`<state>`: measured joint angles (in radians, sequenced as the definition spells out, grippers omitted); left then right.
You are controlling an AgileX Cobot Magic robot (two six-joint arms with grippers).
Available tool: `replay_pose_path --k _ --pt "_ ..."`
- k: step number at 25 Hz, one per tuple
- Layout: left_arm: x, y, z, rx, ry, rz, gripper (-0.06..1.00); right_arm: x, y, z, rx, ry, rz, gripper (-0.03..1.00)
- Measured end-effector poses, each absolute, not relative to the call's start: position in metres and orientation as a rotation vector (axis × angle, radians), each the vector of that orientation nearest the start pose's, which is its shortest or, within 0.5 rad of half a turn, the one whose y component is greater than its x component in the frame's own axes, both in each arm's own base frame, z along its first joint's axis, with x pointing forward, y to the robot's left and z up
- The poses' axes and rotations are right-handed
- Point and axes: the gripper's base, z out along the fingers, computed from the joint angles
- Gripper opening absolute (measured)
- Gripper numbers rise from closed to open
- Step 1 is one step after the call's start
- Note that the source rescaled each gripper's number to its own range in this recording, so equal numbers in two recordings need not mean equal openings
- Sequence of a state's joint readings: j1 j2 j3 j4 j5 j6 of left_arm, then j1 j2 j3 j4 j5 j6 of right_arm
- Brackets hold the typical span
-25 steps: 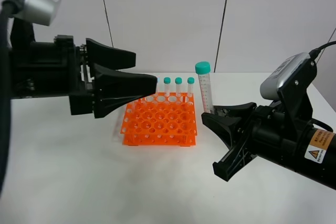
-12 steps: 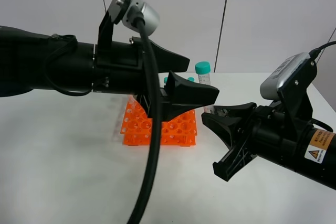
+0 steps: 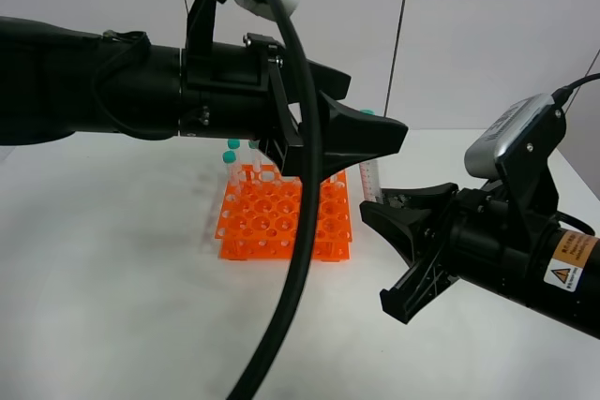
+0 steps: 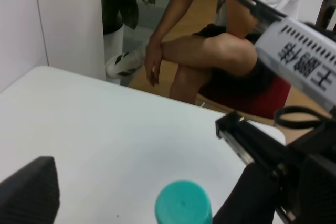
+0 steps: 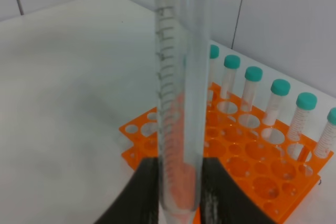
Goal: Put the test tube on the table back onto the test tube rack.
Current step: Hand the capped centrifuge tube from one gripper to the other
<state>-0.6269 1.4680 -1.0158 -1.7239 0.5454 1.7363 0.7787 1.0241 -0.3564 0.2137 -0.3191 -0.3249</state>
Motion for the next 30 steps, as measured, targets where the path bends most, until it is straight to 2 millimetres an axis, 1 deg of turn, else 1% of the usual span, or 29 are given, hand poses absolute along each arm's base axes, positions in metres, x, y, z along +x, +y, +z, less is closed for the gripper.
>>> replay_pose_path --k 6,10,14,19,23,27,30 --pt "0.238 -0.229 0.320 0.931 1.661 -0.927 1.00 0.143 0.133 0.241 -0.765 1.692 0.398 0.03" --pt "0.245 -0.230 0.319 0.903 1.679 -0.885 1.00 0.143 0.133 0.241 -0.765 1.692 0.398 0.03" --pt "0.251 -0.236 0.316 0.908 1.686 -0.915 1.00 0.143 0.133 0.241 -0.766 1.692 0.398 0.03" --pt "0.252 -0.238 0.313 0.905 1.699 -0.928 1.00 0.143 0.133 0.241 -0.766 1.692 0.398 0.03" --pt "0.251 -0.238 0.313 0.883 1.716 -0.958 0.95 0.143 0.133 0.241 -0.769 1.690 0.396 0.03" --pt "0.251 -0.238 0.313 0.861 1.738 -0.981 0.93 0.143 0.133 0.241 -0.776 1.686 0.394 0.03" --pt "0.249 -0.239 0.314 0.864 1.736 -1.008 0.87 0.143 0.133 0.241 -0.780 1.684 0.393 0.03"
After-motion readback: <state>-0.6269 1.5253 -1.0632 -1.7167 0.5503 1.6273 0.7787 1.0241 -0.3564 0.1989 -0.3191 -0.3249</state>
